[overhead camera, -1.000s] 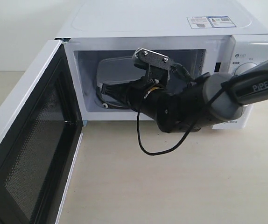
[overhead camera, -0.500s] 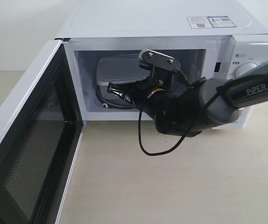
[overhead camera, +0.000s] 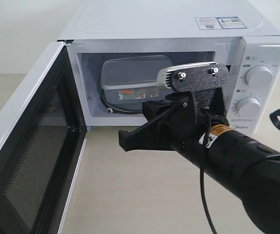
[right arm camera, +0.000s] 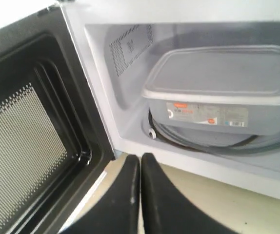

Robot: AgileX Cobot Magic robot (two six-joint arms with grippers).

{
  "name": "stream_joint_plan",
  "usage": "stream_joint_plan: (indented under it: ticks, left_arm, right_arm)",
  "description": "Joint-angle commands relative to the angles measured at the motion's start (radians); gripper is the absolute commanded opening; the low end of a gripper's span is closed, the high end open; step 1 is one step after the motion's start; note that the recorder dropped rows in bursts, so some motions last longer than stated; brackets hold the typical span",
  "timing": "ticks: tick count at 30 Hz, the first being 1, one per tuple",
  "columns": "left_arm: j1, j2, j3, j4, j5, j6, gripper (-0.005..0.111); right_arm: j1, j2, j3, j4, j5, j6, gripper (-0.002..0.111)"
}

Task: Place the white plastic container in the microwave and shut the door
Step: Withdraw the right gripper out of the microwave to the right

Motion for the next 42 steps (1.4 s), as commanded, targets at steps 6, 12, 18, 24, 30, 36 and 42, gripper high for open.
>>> stream_joint_plan:
  ticks: [6, 12, 18, 24, 30, 36, 42]
  left_arm:
    - [-0.002, -0.003, 0.004, -0.008, -0.005, 0.0, 0.004]
    - [-0.002, -0.003, 0.004, -0.008, -0.005, 0.0, 0.004]
    - [-0.002, -0.003, 0.004, -0.008, -0.005, 0.0, 0.004]
    - [-0.002, -0.003, 0.004, -0.008, -0.003, 0.0, 0.004]
    - [-0.002, -0.003, 0.004, -0.008, -0.003, 0.0, 0.004]
    - [-0.002, -0.003, 0.004, -0.008, -0.003, 0.0, 0.004]
    - [-0.002, -0.003, 0.004, -0.008, -0.005, 0.0, 0.004]
  right_arm:
    - [0.002, -0.038, 0.009, 0.001, -0.023, -0.009, 0.0]
    - [0.002, -0.038, 0.009, 0.001, -0.023, -0.049, 0.0]
    - [0.002, -0.038, 0.009, 0.004, -0.025, -0.19, 0.0]
    - [0.002, -0.038, 0.009, 0.027, -0.104, -0.188, 0.0]
    - [0.002, -0.078, 0.009, 0.039, -0.087, -0.201, 0.0]
    - [0.0, -0.172, 0.009, 0.197, -0.041, -0.372, 0.0]
    - [-0.033, -0.296, 0.009, 0.36, 0.016, -0.549, 0.0]
